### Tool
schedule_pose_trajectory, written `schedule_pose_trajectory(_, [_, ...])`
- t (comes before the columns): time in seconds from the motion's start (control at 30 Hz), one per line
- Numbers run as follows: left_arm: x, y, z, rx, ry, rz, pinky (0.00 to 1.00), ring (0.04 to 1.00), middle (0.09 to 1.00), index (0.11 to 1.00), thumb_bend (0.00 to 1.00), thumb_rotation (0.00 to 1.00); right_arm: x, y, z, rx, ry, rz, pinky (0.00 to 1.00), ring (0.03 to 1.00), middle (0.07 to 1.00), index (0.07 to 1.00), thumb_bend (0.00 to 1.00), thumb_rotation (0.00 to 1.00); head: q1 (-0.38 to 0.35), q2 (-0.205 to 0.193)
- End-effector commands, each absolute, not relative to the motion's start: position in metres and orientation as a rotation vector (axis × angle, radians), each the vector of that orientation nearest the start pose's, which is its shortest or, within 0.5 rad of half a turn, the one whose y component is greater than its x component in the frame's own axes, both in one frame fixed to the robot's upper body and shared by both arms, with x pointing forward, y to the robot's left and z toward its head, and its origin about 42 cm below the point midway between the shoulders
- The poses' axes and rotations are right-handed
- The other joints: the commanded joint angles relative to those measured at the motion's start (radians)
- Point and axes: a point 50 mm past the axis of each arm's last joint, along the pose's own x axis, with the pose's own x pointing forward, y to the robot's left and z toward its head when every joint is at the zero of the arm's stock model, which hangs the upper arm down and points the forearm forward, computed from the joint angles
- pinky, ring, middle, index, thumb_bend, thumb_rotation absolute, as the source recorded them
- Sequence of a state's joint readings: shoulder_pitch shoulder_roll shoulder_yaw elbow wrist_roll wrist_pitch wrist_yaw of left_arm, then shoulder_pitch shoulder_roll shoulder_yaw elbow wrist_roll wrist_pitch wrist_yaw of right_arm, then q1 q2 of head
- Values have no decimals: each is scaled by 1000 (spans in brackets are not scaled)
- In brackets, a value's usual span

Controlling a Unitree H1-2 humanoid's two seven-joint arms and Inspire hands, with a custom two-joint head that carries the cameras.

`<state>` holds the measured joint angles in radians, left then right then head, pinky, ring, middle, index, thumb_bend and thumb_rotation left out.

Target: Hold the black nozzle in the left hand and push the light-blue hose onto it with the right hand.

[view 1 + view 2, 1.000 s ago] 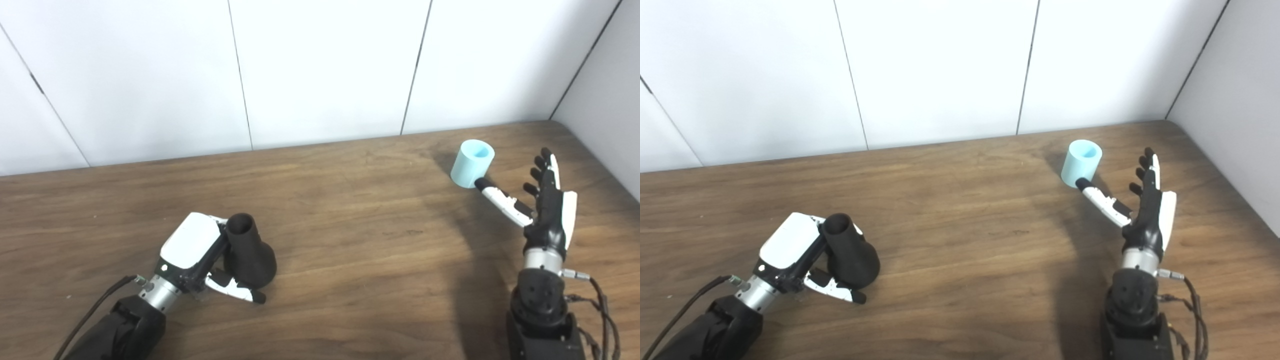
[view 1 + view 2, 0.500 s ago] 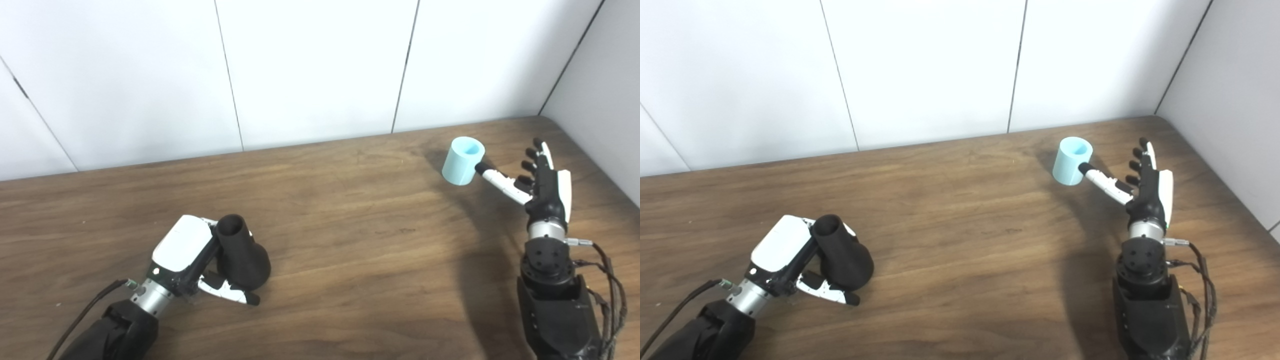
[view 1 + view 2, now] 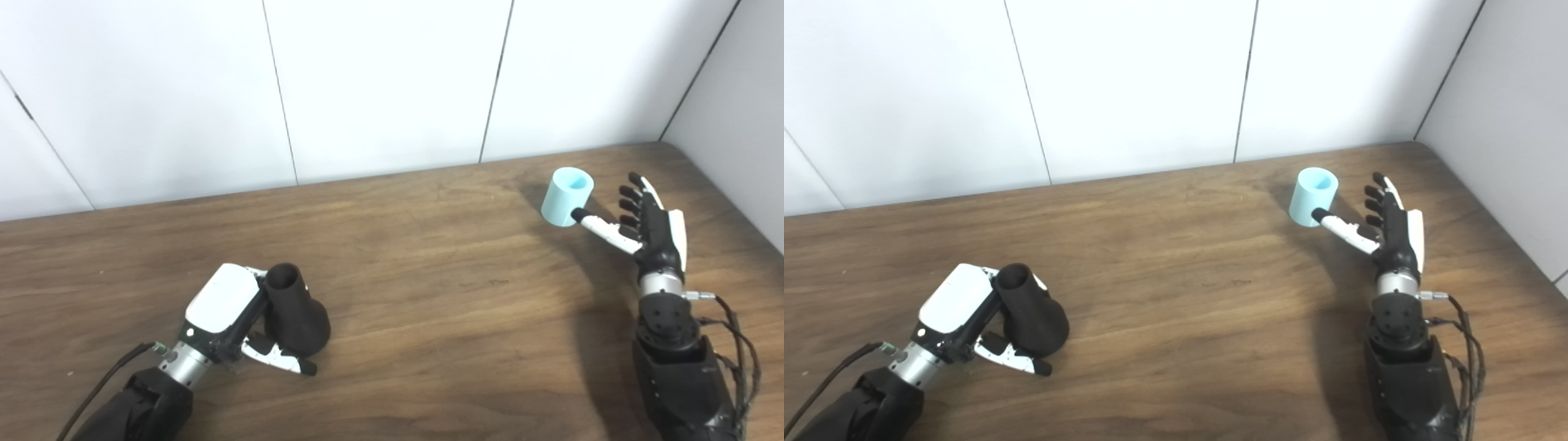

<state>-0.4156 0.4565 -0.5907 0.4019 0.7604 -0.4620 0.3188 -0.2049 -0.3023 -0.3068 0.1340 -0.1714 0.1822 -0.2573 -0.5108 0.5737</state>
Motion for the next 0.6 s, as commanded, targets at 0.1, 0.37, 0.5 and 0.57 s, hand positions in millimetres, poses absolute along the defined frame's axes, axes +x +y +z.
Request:
schedule_pose_trajectory(0.1, [331,219,64,1160,-488,-702,582,498,454,488,503,0,352,-407,186,-461,-93,-621,745,819,850,882,958,413,1,5])
schedule_pose_trajectory(0.37, [329,219,62,1149,-487,-696,585,496,472,467,504,0,362,-405,187,-487,-86,-596,762,839,868,892,935,342,3,9])
schedule_pose_trajectory(0.5, [327,220,61,1149,-483,-696,588,499,469,468,504,0,368,-404,187,-501,-88,-586,745,830,866,887,917,294,1,9])
schedule_pose_trajectory(0.57, [327,220,61,1145,-490,-693,587,500,469,466,504,0,373,-401,193,-515,-88,-569,741,836,878,896,897,265,1,10])
